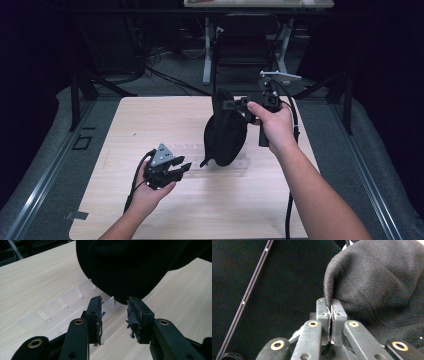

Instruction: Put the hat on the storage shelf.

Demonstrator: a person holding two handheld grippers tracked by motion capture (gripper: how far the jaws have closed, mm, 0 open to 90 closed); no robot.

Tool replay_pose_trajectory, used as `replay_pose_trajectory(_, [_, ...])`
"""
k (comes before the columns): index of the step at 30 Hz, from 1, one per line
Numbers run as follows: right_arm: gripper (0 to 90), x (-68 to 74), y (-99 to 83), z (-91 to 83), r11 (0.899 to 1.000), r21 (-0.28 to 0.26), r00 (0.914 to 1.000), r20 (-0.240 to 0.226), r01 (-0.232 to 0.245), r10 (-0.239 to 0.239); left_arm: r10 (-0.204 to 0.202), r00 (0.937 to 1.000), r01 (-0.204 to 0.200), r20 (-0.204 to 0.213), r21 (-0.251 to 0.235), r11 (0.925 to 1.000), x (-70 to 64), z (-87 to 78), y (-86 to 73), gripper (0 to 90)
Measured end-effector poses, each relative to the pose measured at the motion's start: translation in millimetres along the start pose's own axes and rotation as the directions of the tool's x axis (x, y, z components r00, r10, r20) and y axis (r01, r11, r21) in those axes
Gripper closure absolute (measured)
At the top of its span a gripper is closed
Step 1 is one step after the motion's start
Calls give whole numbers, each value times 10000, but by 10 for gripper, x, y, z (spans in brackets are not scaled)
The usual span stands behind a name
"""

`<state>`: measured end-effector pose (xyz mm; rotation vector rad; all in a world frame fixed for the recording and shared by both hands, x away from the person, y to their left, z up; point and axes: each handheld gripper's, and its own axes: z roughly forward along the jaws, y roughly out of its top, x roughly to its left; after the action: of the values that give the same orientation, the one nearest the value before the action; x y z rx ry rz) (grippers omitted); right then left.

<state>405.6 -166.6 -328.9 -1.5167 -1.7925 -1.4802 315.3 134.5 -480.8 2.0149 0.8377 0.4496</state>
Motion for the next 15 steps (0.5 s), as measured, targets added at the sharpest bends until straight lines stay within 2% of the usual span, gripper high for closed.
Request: replay_pose_trajectory(15, [871,22,-1,18,10000,12,10000,27,60,-60,426,9986,-425,311,-68,9991,-155,26,185,640])
